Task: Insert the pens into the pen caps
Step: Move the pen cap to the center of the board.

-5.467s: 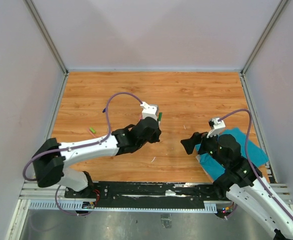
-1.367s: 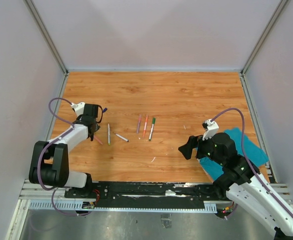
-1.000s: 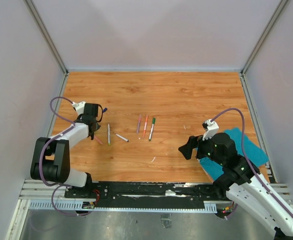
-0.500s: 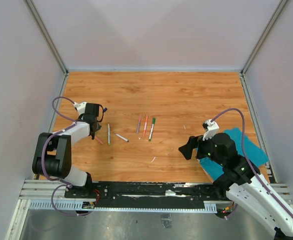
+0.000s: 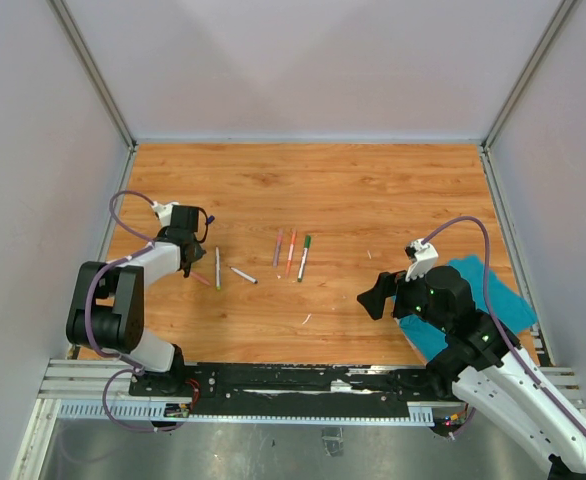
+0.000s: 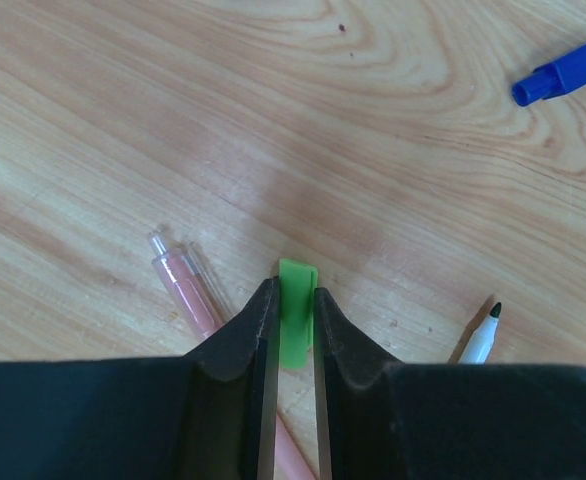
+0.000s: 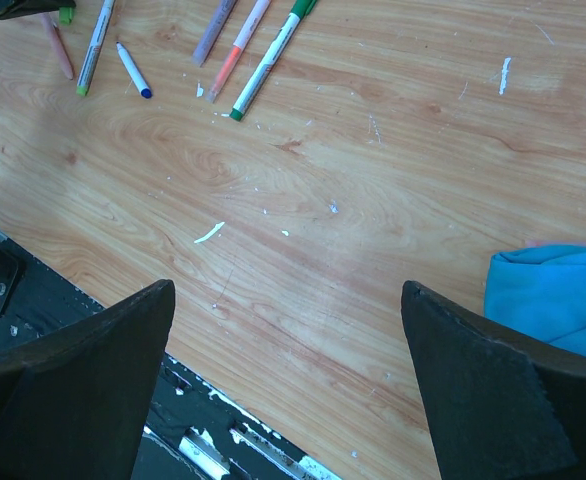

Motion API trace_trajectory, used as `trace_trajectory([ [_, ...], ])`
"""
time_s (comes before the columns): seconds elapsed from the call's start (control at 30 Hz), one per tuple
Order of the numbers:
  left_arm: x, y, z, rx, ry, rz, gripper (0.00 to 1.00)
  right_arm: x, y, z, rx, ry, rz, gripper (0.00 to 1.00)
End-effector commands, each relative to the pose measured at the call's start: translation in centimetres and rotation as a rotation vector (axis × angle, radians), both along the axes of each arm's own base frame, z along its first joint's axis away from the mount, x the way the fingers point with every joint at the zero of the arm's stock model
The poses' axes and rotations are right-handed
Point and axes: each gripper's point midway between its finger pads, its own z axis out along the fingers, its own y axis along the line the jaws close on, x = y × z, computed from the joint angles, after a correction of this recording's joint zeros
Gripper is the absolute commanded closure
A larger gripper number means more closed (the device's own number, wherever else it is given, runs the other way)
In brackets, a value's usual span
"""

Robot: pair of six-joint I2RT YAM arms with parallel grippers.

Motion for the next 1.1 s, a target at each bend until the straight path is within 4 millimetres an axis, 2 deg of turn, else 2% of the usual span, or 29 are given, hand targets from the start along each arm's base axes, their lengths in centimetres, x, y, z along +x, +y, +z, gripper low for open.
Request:
trace_trajectory([
  [0.0,1.1,-0.5,0.9,-0.021,-0.036,-0.045,0.87,0.1,-0.2,0.4,0.004,-0.007,-0.006,0.06],
  [0.13,1.8,-1.7,3.4,-0.037,-0.108,-0.109,0.89,0.1,-0.3,0.5,0.003,-0.008,-0.010,0.06],
  [0.2,2.1,-3.0,4.7,-0.041,-0.141,-0.156,0.89,0.2,-0.3,0.5,0.003,-0.009,-0.013,0.06],
  [0.4,1.5,-9.6,7.4,-0.095,-0.207,-0.336,0.90,0.3,-0.3,0.6,-0.001,-0.010,-0.019,0.06],
  [0.57,0.0,-15.8,6.8,-0.153,-0.188,-0.491,0.91,0.4,-0.1,0.6,0.002,-0.006,-0.015,0.06],
  [0.8,-4.9,-24.5,4.8,-0.196,-0.132,-0.692,0.91,0.5,0.0,0.7,0.008,-0.002,-0.020,0.06],
  [0.93,-7.3,-27.1,3.6,-0.173,-0.101,-0.759,0.90,0.5,0.1,0.8,0.011,0.001,-0.017,0.06],
  [1.07,-8.6,-28.4,2.0,-0.166,-0.061,-0.800,0.90,0.5,0.2,0.7,0.013,0.004,-0.016,0.05],
])
